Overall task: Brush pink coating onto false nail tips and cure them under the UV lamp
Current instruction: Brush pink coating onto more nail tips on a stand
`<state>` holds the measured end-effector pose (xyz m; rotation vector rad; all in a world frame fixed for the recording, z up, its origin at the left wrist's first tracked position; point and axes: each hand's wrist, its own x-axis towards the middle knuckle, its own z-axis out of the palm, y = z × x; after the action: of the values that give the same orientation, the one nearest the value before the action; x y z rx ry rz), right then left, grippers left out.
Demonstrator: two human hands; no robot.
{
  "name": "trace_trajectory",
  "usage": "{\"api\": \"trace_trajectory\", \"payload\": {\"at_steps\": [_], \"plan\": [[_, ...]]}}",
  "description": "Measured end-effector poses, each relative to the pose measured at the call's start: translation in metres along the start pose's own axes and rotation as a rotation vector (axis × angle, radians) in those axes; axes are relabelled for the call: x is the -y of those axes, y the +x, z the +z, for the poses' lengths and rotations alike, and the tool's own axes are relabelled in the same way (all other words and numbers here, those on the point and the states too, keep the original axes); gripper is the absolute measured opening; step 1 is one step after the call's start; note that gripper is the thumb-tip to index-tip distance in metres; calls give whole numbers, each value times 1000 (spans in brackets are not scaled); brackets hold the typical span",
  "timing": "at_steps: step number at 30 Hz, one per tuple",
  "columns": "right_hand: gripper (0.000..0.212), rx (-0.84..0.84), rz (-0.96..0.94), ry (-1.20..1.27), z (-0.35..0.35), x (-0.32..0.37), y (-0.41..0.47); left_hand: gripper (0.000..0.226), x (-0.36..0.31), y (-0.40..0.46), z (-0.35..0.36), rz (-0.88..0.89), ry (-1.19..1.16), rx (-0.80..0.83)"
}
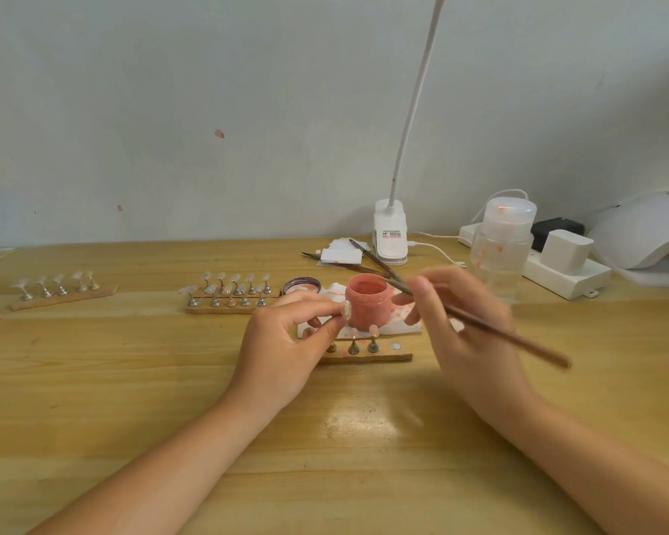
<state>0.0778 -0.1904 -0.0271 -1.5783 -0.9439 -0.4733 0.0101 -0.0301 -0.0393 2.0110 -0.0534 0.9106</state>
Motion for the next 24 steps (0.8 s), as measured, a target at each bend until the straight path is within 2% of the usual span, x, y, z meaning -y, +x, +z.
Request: {"api": "trace_trajectory", "payload": {"at_steps": [4,9,14,19,24], "plan": [[15,-11,-52,13,4,7,-8,30,2,1,1,31,20,-1],[40,47,-41,48,6,4,-15,25,4,0,2,49,12,-6],[44,76,-112,-65,10,1,-15,21,5,0,2,41,15,7],[51,77,-87,14,10,-2,-18,19,6,0,3,34,19,10],[50,73,-78,-54,10,-2,-17,22,6,0,2,41,8,20]]}}
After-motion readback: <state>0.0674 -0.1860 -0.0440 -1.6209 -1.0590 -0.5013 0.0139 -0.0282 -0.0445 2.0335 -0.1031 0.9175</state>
